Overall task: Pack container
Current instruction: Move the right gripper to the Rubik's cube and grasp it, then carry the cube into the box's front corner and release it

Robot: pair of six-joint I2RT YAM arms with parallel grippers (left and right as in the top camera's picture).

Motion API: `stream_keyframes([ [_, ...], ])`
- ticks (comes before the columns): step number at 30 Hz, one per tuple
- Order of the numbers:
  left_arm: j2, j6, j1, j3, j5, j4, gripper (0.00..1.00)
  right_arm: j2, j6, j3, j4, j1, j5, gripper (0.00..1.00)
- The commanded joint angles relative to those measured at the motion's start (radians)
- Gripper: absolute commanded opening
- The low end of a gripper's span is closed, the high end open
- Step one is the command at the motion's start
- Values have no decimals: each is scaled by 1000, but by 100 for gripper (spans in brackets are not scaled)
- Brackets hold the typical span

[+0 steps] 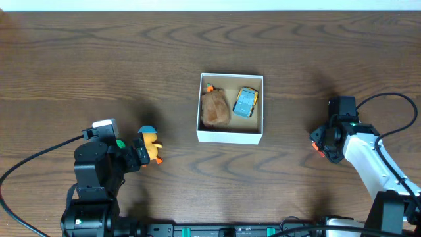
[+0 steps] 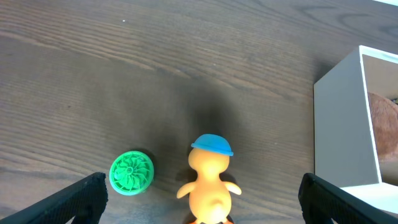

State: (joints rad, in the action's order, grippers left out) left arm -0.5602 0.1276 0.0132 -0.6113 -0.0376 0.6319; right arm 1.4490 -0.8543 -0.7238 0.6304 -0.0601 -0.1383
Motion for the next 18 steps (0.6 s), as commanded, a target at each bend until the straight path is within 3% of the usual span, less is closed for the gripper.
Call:
stream_keyframes([
  [1,-1,2,5,-26,12,3,98,4,20,6,-7,-5,-20,34],
  [12,-1,2,5,-26,12,3,98,-16,208,-69,2,27,-15,2],
  [18,-1,2,5,-26,12,3,98,-67,389,-293,130,163,-15,1],
])
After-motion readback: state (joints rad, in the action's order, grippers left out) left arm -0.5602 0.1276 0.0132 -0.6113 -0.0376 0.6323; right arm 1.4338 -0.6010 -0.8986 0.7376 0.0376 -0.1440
